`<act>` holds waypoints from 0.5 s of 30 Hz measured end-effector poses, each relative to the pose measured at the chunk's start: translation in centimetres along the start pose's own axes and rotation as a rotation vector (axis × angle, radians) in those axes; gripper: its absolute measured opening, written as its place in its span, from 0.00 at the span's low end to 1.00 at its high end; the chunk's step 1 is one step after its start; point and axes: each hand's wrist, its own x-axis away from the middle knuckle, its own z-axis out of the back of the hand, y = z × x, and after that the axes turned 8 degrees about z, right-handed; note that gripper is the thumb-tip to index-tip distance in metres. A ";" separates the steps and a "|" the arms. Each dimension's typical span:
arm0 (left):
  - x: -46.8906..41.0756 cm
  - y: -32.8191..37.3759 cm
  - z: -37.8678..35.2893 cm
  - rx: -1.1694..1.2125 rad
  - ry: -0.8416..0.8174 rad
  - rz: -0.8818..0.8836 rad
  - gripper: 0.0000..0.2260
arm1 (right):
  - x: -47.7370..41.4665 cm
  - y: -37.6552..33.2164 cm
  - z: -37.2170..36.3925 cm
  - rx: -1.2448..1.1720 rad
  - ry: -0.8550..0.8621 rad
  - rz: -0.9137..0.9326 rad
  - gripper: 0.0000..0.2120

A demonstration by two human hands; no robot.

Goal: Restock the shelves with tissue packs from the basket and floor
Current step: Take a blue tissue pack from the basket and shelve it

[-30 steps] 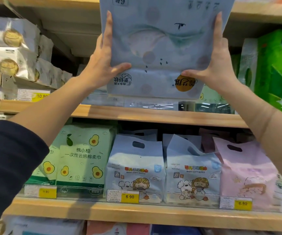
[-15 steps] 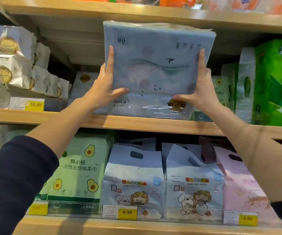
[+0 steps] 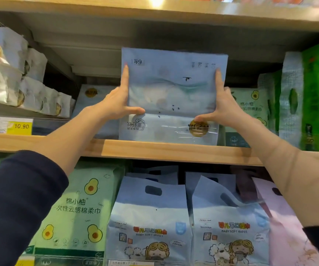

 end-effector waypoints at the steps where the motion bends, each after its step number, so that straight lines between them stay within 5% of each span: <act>1: -0.3 0.0 -0.2 -0.026 -0.029 0.030 0.55 | -0.3 0.3 -0.2 0.006 -0.035 -0.018 0.64; 15: -4.9 -0.7 -2.1 -0.092 -0.199 0.236 0.54 | -4.3 2.8 -1.4 0.186 -0.337 -0.162 0.61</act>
